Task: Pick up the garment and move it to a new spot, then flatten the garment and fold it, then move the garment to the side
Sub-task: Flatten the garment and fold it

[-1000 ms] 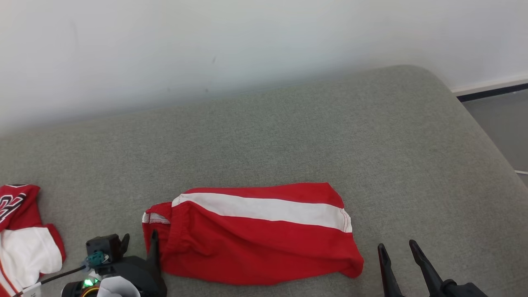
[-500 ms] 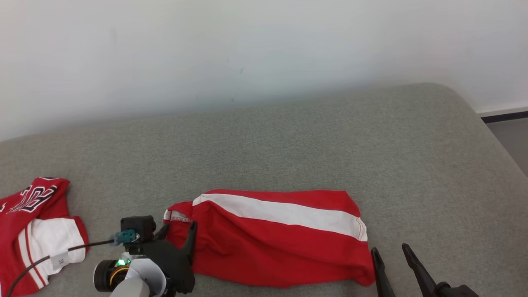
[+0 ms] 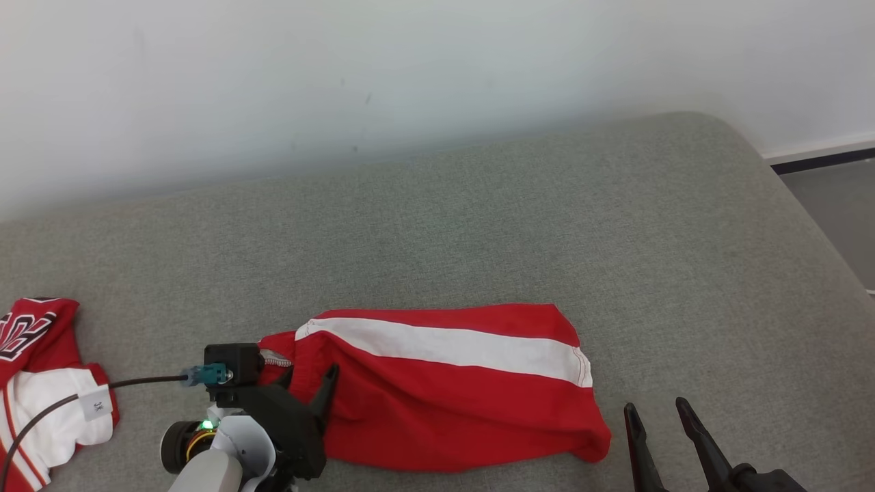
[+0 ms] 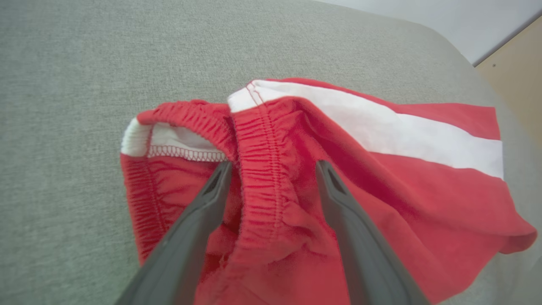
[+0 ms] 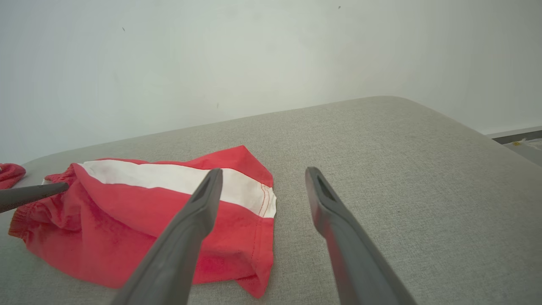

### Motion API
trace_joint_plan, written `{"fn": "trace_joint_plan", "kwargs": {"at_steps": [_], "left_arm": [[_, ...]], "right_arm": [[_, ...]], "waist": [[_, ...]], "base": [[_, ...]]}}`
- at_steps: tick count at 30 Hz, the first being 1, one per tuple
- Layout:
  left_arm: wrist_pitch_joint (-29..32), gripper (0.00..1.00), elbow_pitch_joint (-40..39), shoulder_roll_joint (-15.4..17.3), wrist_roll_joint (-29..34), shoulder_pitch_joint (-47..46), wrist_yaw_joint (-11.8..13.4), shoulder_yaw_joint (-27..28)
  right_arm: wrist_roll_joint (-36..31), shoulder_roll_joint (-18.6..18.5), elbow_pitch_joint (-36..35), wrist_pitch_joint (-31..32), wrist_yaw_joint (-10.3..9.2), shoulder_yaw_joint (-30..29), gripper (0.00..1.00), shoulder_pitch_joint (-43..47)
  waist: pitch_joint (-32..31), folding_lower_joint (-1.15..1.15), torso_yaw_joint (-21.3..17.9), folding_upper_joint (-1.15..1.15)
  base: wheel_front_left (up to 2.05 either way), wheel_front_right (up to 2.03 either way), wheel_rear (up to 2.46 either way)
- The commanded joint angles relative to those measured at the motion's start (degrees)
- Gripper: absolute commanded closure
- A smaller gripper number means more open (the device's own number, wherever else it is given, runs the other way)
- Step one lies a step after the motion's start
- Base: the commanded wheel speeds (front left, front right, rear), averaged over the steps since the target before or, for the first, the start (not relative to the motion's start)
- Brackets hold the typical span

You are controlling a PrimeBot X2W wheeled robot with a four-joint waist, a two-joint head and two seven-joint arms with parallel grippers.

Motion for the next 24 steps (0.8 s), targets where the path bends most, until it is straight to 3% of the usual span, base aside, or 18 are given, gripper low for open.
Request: {"fn": "trace_joint_plan", "kwargs": {"at_steps": [1, 2, 4, 5, 6, 7, 8, 9, 17, 24], "left_arm": [[0.6, 0.06, -1.2, 0.3, -0.7, 1.0, 0.0, -0.3], [0.9, 0.07, -1.8, 0.3, -1.0, 1.1, 0.0, -0.3], [1.8, 0.28, -2.8, 0.4, -1.9, 1.6, 0.0, -0.5], [1.8, 0.28, -2.8, 0.4, -1.9, 1.6, 0.0, -0.5], [3.2, 0.56, -3.8, 0.4, -2.8, 2.2, 0.0, -0.8], [3.2, 0.56, -3.8, 0.4, -2.8, 2.2, 0.0, -0.8], [3.8, 0.73, -4.4, 0.6, -3.1, 2.4, -0.1, -1.1], [4.1, 0.99, -5.0, 0.9, -3.6, 2.5, -0.1, -1.2], [1.3, 1.00, -11.3, 2.2, -4.2, 5.7, -0.1, -1.4], [-1.9, 1.00, -22.0, 5.0, -3.5, 14.1, -0.1, -3.6]], "right_arm": [[0.2, 0.0, 0.1, -0.3, -0.13, 0.2, 0.00, -0.5], [0.3, 0.0, 0.2, -0.4, -0.13, 0.2, 0.00, -0.5], [0.3, 0.0, 0.3, -0.4, -0.13, 0.2, 0.00, -0.6], [0.3, 0.0, 0.3, -0.4, -0.13, 0.2, 0.00, -0.6], [0.3, 0.0, 0.4, -0.5, -0.13, 0.2, 0.00, -0.6], [0.3, 0.0, 0.4, -0.5, -0.13, 0.2, 0.00, -0.6], [0.3, 0.1, 0.5, -0.5, -0.13, 0.1, 0.00, -0.6], [0.3, 0.1, 0.5, -0.5, -0.13, 0.2, 0.00, -0.6], [0.0, 0.1, 0.3, -0.6, -0.13, -0.2, 0.00, -0.1], [0.3, 0.1, 0.0, -0.5, -0.13, -0.6, 0.00, 0.3]], "waist": [[-0.2, 0.00, 0.4, 0.00], [-0.2, 0.00, 0.5, 0.00], [-0.4, 0.00, 0.8, 0.00], [-0.4, 0.00, 0.8, 0.00], [-0.4, 0.00, 1.0, 0.00], [-0.4, 0.00, 1.0, 0.00], [-0.5, 0.00, 1.1, 0.00], [-0.5, 0.00, 1.2, 0.00], [-0.6, 0.00, 2.2, 0.00], [-0.4, 0.00, 3.7, 0.00]], "base": [[0.00, 0.00, 0.00], [0.00, 0.00, 0.00], [0.00, 0.00, 0.00], [0.00, 0.00, 0.00], [0.00, 0.00, 0.00], [0.00, 0.00, 0.00], [0.00, 0.00, 0.00], [0.00, 0.00, 0.00], [0.00, 0.00, 0.00], [0.00, 0.00, 0.00]]}}
